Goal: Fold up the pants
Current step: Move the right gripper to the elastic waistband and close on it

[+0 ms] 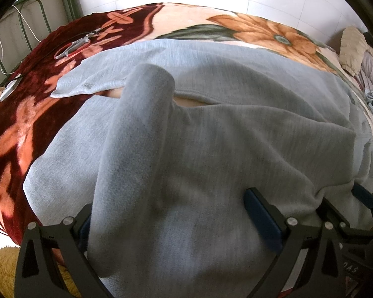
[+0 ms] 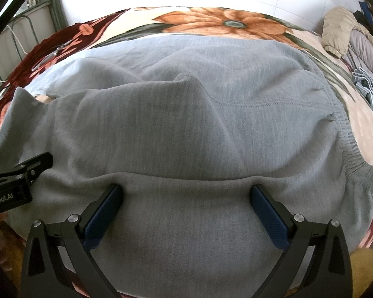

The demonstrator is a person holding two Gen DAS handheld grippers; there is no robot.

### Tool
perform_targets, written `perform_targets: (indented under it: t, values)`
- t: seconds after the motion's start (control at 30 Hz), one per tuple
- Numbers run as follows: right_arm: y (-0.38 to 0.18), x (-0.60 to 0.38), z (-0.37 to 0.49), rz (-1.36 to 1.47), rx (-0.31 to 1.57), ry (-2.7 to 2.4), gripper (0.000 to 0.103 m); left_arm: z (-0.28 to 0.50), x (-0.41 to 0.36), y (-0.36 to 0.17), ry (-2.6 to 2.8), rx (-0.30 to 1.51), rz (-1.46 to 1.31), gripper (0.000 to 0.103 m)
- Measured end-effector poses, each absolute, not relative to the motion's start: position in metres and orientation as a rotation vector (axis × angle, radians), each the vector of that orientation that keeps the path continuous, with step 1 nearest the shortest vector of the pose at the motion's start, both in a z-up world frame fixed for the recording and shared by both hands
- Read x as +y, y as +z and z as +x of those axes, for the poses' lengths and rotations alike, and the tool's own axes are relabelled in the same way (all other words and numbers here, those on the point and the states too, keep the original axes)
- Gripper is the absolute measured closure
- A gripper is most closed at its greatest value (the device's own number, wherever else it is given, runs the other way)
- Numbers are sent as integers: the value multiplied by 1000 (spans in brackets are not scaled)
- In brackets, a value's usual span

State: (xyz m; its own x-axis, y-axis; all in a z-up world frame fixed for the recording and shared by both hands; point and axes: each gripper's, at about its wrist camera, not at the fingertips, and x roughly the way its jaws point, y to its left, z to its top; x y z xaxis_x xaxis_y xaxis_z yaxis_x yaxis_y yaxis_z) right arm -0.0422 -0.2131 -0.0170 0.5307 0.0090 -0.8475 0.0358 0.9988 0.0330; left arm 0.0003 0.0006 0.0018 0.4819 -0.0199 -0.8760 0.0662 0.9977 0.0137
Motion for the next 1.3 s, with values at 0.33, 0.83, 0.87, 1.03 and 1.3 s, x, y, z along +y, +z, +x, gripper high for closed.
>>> perform_targets:
  t: [0.33, 0.83, 0.87, 1.03, 1.3]
  values:
    - [25, -246, -38, 120, 1045, 8, 20, 11, 33, 37, 6, 1062, -16, 0]
    - [51, -362, 12, 104, 1006, -178, 20, 82, 113, 73, 78, 1077, -97, 0]
    - [48, -369, 17, 109, 1014, -188, 20, 86, 116, 76, 84, 1071, -99, 0]
    - [41, -392, 38, 134, 1026, -217, 20, 110, 134, 92, 110, 1045, -101, 0]
    - [38, -418, 69, 131, 1020, -266, 20, 151, 150, 61, 181, 1084, -6, 0]
